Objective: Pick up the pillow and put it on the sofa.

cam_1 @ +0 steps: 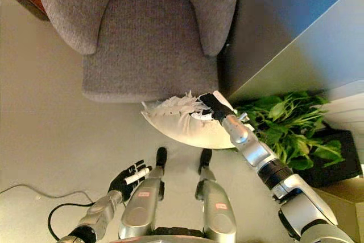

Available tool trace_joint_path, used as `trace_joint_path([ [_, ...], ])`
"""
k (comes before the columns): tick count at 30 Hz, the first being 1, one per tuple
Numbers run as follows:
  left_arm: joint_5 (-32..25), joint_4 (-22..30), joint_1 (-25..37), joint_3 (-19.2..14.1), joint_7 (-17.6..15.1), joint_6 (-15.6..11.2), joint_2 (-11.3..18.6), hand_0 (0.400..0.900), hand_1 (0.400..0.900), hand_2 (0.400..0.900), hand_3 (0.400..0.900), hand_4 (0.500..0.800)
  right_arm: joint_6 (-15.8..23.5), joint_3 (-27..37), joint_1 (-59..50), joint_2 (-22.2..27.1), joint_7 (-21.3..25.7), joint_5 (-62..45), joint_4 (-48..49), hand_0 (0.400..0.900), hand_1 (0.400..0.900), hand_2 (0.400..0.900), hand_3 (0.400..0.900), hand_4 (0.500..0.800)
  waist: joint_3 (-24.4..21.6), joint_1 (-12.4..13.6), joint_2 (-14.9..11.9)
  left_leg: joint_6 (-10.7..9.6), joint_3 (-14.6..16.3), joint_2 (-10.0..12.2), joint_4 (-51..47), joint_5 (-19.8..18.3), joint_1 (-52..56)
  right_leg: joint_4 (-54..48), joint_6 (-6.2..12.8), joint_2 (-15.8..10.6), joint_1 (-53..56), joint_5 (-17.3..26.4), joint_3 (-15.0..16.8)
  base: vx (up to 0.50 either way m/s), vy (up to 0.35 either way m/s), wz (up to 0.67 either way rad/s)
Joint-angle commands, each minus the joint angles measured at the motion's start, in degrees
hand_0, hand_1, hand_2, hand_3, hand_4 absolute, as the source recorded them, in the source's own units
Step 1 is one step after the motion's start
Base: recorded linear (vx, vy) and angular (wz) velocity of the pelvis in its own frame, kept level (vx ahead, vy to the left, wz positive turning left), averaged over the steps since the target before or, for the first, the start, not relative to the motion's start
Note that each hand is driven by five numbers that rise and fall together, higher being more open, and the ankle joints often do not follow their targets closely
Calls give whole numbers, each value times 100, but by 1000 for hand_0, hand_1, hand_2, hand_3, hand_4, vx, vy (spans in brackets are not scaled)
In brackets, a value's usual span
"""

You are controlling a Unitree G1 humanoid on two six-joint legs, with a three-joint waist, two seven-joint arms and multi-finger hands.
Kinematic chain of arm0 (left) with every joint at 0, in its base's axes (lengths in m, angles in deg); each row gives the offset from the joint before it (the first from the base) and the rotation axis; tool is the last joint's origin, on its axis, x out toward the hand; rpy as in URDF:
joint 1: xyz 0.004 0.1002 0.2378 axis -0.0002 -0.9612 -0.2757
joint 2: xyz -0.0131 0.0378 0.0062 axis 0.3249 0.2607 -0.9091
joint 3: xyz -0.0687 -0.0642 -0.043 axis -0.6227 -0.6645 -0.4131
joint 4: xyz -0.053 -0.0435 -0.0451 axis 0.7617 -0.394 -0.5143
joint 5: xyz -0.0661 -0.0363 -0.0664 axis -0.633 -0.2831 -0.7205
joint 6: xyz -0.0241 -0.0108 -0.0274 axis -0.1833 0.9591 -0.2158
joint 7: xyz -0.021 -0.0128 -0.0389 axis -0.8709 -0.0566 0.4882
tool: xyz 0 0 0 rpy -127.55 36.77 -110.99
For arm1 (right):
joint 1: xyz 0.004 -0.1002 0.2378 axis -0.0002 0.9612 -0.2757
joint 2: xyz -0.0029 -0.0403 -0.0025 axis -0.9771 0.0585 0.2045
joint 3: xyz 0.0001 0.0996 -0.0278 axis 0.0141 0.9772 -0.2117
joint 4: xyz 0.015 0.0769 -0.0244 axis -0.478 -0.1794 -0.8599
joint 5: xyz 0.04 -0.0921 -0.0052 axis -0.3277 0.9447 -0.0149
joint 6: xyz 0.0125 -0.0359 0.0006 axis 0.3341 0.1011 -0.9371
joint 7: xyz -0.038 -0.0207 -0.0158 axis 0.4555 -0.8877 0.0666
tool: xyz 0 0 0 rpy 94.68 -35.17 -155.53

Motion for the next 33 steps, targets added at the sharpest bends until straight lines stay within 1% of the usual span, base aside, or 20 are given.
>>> trace_joint_path([
  [1,512,-387,-625,142,108,166,-22,900,900,900,900,800,300,789,-293,119,-221,-140,1348,400,400,400,400,500,-1602,144,-18,133,92,-207,-67,-434,116,837,299,123,497,-1279,-206,239,-68,3],
  [4,685,-676,-697,27,134,300,-40,900,900,900,900,800,114,1027,-465,419,-401,-170,1547,400,400,400,400,500,-1990,160,-84,128,48,-202,-81,-510,384,769,271,156,792,-1343,-211,213,-39,1],
  [6,729,-865,-697,-32,147,366,-18,900,900,900,900,800,12,1161,-776,706,-434,-290,1544,400,400,400,400,500,-2155,180,-120,117,18,-187,-97,-539,516,730,260,154,941,-1369,-249,116,-26,3],
  [7,746,-958,-692,-69,149,411,-9,900,900,900,900,800,45,1212,-983,859,-421,-323,1467,400,400,400,400,500,-2239,193,-139,111,7,-184,-107,-549,577,710,256,152,1014,-1384,-269,100,-16,7],
  [9,798,-1124,-665,-110,180,474,6,900,900,900,900,800,-79,1250,-1449,1109,-444,-525,1237,400,400,400,400,500,-2376,228,-171,96,-26,-179,-124,-558,663,681,245,139,1131,-1411,-326,102,-1,14],
  [11,903,-1231,-635,-178,212,583,46,900,900,900,900,800,-54,1299,-1906,1329,-370,-505,870,400,400,400,400,500,-2510,292,-216,80,-91,-188,-114,-567,714,682,228,123,1229,-1455,-401,101,2,22],
  [13,935,-1290,-604,-197,239,669,86,900,900,900,900,800,-95,1221,-2335,1534,-361,-615,520,400,400,400,400,500,-2591,343,-249,69,-151,-193,-113,-567,755,679,219,107,1307,-1479,-478,111,3,26],
  [14,976,-1322,-578,-196,267,750,133,900,900,900,900,800,-154,1127,-2672,1707,-316,-677,250,400,400,400,400,500,-2650,402,-284,57,-197,-200,-112,-566,781,671,211,99,1364,-1491,-538,124,9,30],
  [16,983,-1395,-532,-140,290,821,191,900,900,900,900,800,-253,827,-3266,1918,-229,-863,-324,400,400,400,400,500,-2699,487,-333,42,-270,-215,-101,-558,808,652,200,84,1449,-1496,-632,127,2,32],
  [19,978,-1470,-465,-53,328,899,274,900,900,900,900,800,-230,324,-4054,2124,-127,-976,-1323,400,400,400,400,500,-2722,635,-397,19,-397,-241,-97,-553,846,618,181,79,1576,-1509,-774,134,-5,31],
  [21,999,-1485,-439,5,332,932,299,900,900,900,900,800,-200,31,-4430,2165,-57,-1015,-1896,400,400,400,400,500,-2719,731,-423,6,-475,-256,-93,-540,857,587,173,74,1632,-1497,-852,136,2,30],
  [23,996,-1491,-429,80,345,931,333,900,900,900,900,800,-255,-210,-4741,2179,27,-1039,-2337,400,400,400,400,500,-2715,821,-442,-2,-563,-277,-89,-522,847,554,163,73,1675,-1487,-906,142,6,33],
  [27,1018,-1427,-417,256,440,897,451,900,900,900,900,800,-430,-724,-5347,2111,138,-1104,-3226,400,400,400,400,500,-2654,1075,-487,-26,-835,-349,-75,-476,763,454,143,84,1726,-1463,-1026,149,-5,38],
  [28,1033,-1413,-403,297,478,900,478,900,900,900,900,800,-461,-760,-5458,2065,28,-1057,-3519,900,900,900,900,800,-2620,1143,-484,-28,-906,-373,-62,-461,712,445,138,85,1712,-1462,-1067,70,-16,34],
  [29,1044,-1391,-372,341,533,897,512,900,900,900,900,800,-624,-826,-5554,1984,-198,-867,-3817,900,900,900,900,800,-2575,1231,-480,-31,-984,-397,-52,-435,621,435,134,79,1666,-1457,-1116,-6,-30,30],
  [30,986,-1347,-342,436,539,858,539,900,900,900,900,800,-723,-1000,-5684,1898,-121,-803,-4010,900,900,900,900,800,-2534,1311,-480,-28,-1061,-421,-54,-402,521,421,135,78,1601,-1444,-1148,-101,-42,25],
  [31,832,-1298,-270,606,538,789,579,900,900,900,900,800,-777,-1229,-5912,1751,119,-849,-4269,900,900,900,900,800,-2472,1398,-482,-16,-1132,-452,-51,-359,353,402,140,82,1486,-1429,-1186,-224,-102,21],
  [32,700,-1270,-141,713,611,721,668,900,900,900,900,800,-839,-1391,-6188,1621,294,-817,-4565,900,900,900,900,800,-2365,1488,-476,-5,-1189,-467,-54,-315,167,383,138,90,1354,-1417,-1240,-331,-151,18],
  [33,628,-1213,-21,748,669,684,734,900,900,900,900,800,-845,-1508,-6389,1531,443,-835,-4755,900,900,900,900,800,-2231,1565,-473,-9,-1222,-462,-74,-304,32,370,128,109,1247,-1430,-1256,-414,-189,17],
])
